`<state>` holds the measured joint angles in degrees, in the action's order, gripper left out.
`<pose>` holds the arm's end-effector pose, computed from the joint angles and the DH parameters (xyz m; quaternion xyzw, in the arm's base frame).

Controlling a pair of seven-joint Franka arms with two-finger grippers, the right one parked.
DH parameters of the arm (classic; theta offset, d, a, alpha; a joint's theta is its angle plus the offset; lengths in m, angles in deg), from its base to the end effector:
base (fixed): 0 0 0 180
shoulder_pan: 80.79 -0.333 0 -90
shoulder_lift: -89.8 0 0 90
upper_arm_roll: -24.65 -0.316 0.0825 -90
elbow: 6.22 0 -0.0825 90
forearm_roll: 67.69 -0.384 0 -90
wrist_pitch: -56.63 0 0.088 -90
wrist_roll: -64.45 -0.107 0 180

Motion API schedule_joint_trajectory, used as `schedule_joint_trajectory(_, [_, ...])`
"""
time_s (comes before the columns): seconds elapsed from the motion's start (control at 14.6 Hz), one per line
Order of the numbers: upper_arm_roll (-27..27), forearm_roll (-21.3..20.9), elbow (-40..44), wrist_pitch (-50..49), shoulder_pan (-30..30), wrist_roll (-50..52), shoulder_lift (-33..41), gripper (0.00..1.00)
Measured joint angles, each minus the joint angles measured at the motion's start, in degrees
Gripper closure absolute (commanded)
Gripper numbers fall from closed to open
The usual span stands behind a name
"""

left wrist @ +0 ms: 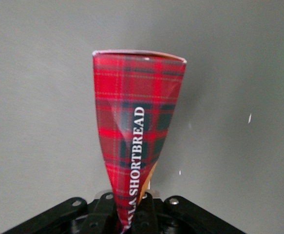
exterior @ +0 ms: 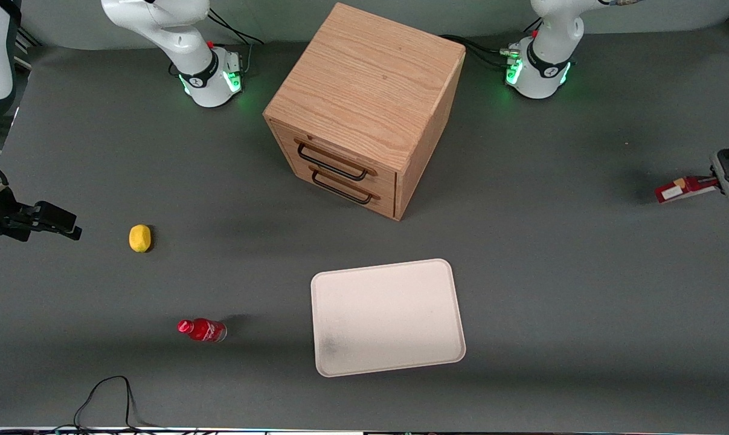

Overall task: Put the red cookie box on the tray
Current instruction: 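Carry the held box with the left gripper over the white tray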

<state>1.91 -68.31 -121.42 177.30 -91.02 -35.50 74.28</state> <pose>0.4873 0.3095 0.3185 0.8271 -0.5539 -0.0827 0.0482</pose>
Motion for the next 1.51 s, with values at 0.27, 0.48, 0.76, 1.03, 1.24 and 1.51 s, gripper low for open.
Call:
schedule_joint_trajectory(0.27, [2.54, 7.77, 10.23, -12.88, 4.39, 21.39, 0.47, 1.00])
schedule_joint_trajectory(0.48, [5.47, 10.11, 17.63, -19.06, 7.46, 39.58, 0.38, 1.00])
schedule_joint_trajectory(0.76, [8.86, 10.56, 31.51, -28.74, 12.07, 65.64, -1.52, 1.00])
schedule_joint_trajectory(1.03, [14.64, 12.84, 46.50, -32.86, 17.35, 95.02, -9.82, 1.00])
schedule_joint_trajectory(1.24, [18.04, 13.94, 55.61, -32.49, 21.49, 112.27, -18.77, 1.00])
schedule_joint_trajectory(1.51, [20.64, 14.35, 62.95, -24.67, 25.78, 125.58, -27.85, 1.00])
